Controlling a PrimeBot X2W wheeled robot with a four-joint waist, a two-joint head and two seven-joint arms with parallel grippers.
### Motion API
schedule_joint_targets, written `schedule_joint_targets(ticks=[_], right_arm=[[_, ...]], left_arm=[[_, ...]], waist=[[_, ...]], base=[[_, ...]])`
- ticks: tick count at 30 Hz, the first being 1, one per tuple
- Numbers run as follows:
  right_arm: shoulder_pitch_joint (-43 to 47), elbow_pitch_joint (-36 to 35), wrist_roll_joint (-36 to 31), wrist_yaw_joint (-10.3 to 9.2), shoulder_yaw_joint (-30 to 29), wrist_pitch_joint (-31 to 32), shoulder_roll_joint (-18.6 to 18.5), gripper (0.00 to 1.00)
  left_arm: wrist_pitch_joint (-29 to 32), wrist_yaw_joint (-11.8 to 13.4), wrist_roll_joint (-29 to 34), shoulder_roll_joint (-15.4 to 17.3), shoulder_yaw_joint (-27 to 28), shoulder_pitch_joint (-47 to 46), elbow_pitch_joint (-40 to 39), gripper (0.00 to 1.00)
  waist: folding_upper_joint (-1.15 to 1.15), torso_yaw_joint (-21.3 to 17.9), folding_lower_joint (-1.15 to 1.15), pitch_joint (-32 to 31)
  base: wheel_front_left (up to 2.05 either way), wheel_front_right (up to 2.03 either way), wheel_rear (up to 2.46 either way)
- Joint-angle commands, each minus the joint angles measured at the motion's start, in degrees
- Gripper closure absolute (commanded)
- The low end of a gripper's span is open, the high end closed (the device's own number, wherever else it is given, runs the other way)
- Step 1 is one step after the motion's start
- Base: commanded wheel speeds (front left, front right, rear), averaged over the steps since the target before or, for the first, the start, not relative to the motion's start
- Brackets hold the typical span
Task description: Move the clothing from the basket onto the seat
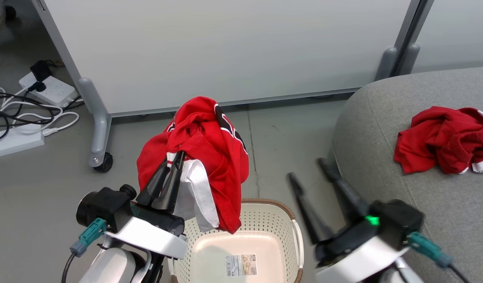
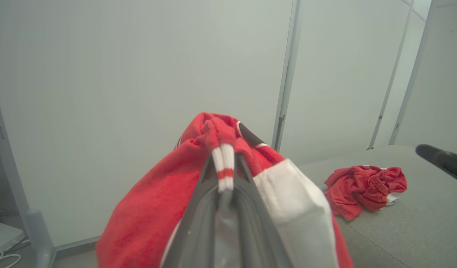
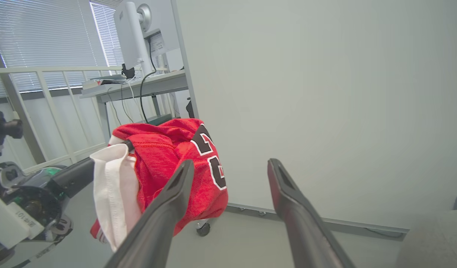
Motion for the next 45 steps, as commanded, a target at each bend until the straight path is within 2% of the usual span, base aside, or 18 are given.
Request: schedule_joint_targets(ticks=[1,5,10,19,24,25,26,27,37,38,39,40,41,45], right_arm=[[-0.69,-0.34,0.83,0.12,1.59,0.49,-0.25,0.0],[-3.28,0.05,3.31,0.12,10.63,1.2,-0.26,0.0],[-7.96,5.54,5.84,0.12,18.89,0.18,-0.31,0.0],[-18.44,20.08,10.01,0.12,25.66,-4.75,-0.28,0.0],[-23.4,25.16,14.37,0.12,28.96,-6.75,-0.28,0.0],[-24.15,26.05,15.22,0.12,29.65,-7.03,-0.3,0.11],[-24.77,26.82,16.23,0.12,30.31,-7.35,-0.26,0.69],[-25.43,27.43,17.19,0.12,30.62,-7.74,-0.26,1.0],[-29.79,31.14,22.66,0.12,34.17,-9.46,-0.24,1.0],[-30.16,31.42,23.06,0.12,34.38,-9.5,-0.25,1.0],[-30.49,31.72,23.42,0.12,34.54,-9.55,-0.26,1.0],[-30.74,31.9,23.7,0.12,34.61,-9.7,-0.25,1.0],[-30.91,32.17,23.93,0.12,34.51,-9.79,-0.25,1.0],[-32.0,33.26,24.19,0.12,32.35,-9.98,-0.26,1.0]], left_arm=[[-0.36,0.13,-0.19,0.04,0.03,-0.76,0.06,1.0],[-0.44,0.24,-0.08,-0.18,-0.21,-1.07,0.16,1.0],[-0.45,-0.18,0.1,-0.33,-0.77,-1.52,0.63,1.0],[-0.37,-0.8,0.45,-1.46,-2.33,-2.92,0.9,1.0],[-0.57,-0.82,0.47,-1.9,-2.66,-3.78,1.07,1.0],[-0.61,-0.91,0.5,-1.95,-2.73,-3.84,1.12,1.0],[-0.61,-1.03,0.51,-1.98,-2.85,-3.8,1.2,1.0],[-0.65,-1.11,0.5,-1.97,-2.9,-3.74,1.25,1.0],[-0.87,-1.22,0.26,-2.11,-3.0,-3.94,1.36,1.0],[-0.91,-1.23,0.21,-2.11,-2.98,-3.98,1.31,0.91],[-0.94,-1.21,0.17,-2.12,-2.94,-4.02,1.24,0.63],[-0.99,-1.11,0.18,-2.15,-2.85,-4.07,1.1,0.04],[-0.94,-0.89,0.41,-2.13,-2.73,-4.12,0.93,0.0],[-1.08,-1.05,0.5,-2.16,-2.85,-3.48,0.0,0.0]], waist=[[0.0,0.12,0.0,-0.03],[0.0,0.61,0.0,0.0],[0.0,1.33,0.0,0.06],[0.0,2.86,0.0,0.55],[0.0,3.24,0.0,1.14],[0.0,3.3,0.0,1.22],[0.0,3.38,0.0,1.22],[0.0,3.44,0.0,1.22],[0.0,3.34,0.0,1.43],[0.0,3.29,0.0,1.44],[0.0,3.23,0.0,1.43],[0.0,3.18,0.0,1.41],[0.0,3.13,0.0,1.38],[0.0,2.87,0.0,1.25]], base=[[0.0,0.0,0.0],[0.0,0.0,0.0],[0.0,0.0,0.0],[0.0,0.0,0.0],[0.0,0.0,0.0],[0.0,0.0,0.0],[0.0,0.0,0.0],[0.0,0.0,0.0],[0.0,0.0,0.0],[0.0,0.0,0.0],[0.0,0.0,0.0],[0.0,0.0,0.0],[0.0,0.0,0.0],[0.0,0.0,0.0]])
